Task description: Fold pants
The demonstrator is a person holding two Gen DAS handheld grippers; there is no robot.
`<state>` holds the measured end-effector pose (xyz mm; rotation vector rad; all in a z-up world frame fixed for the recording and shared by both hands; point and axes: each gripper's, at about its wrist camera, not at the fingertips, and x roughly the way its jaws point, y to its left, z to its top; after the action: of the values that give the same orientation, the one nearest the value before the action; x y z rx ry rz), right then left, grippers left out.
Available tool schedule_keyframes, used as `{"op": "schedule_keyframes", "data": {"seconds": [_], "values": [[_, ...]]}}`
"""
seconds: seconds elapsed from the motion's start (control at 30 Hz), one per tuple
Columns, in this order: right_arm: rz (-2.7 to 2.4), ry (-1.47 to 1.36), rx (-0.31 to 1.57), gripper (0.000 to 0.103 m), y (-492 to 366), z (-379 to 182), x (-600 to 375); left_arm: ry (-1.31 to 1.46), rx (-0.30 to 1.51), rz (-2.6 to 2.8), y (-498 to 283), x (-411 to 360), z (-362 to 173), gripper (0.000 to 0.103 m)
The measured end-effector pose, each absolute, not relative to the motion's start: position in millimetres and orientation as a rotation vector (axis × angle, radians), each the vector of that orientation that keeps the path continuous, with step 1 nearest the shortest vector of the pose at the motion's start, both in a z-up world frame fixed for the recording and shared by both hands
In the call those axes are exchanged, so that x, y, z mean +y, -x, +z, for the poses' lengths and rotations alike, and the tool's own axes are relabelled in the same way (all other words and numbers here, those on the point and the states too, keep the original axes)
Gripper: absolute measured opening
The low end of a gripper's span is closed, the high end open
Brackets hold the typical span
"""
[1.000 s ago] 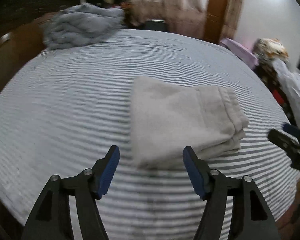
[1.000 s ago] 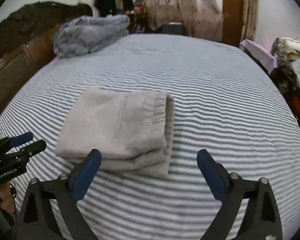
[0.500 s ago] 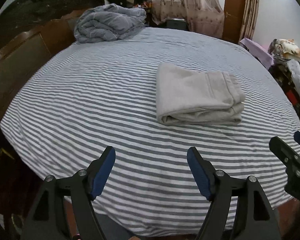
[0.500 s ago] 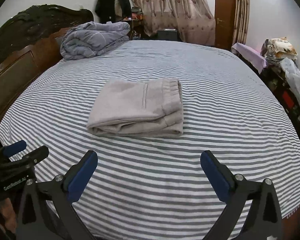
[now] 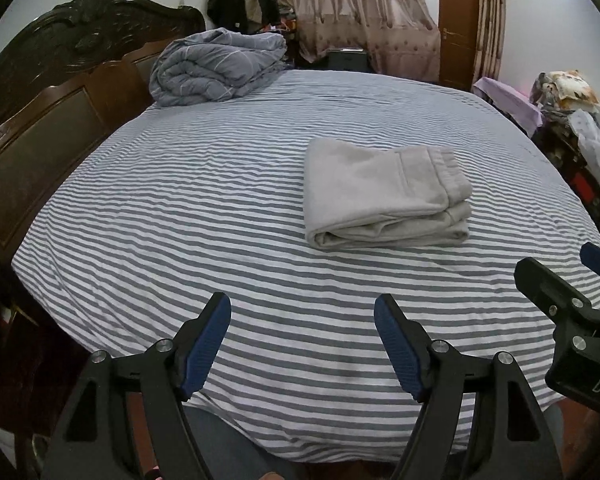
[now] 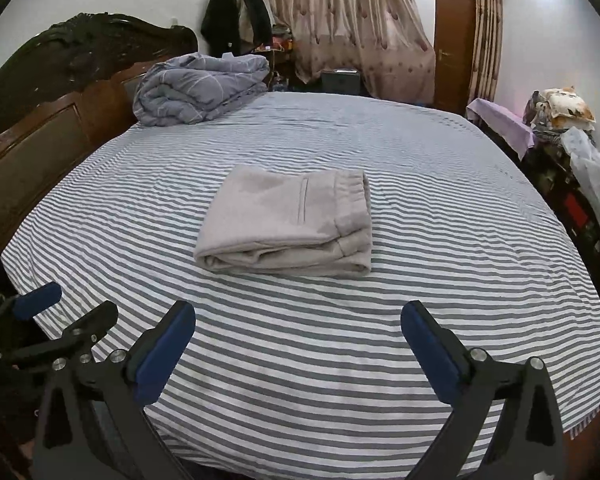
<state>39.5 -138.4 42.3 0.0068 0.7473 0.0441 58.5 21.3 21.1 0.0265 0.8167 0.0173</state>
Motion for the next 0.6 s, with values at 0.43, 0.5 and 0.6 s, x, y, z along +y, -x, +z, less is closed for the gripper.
{"op": "schedule_keyframes", "data": {"seconds": [0.43, 0.5, 0.6], "values": [[0.03, -0.03, 0.797, 0.102, -43.8, 25.9, -147.6, -0.032, 0.837, 0.028, -67.3, 18.9, 8.9, 0.075], [0.03, -0.029, 0.799, 0.102, -44.0, 24.4, -148.7, -0.032, 0.84, 0.029, -68.3, 18.0, 6.6, 0.075], [0.032, -0.027, 0.804, 0.102, -45.6, 23.7, -151.4, -0.034, 0.846, 0.032, -70.0, 18.4, 4.9, 0.075]]}}
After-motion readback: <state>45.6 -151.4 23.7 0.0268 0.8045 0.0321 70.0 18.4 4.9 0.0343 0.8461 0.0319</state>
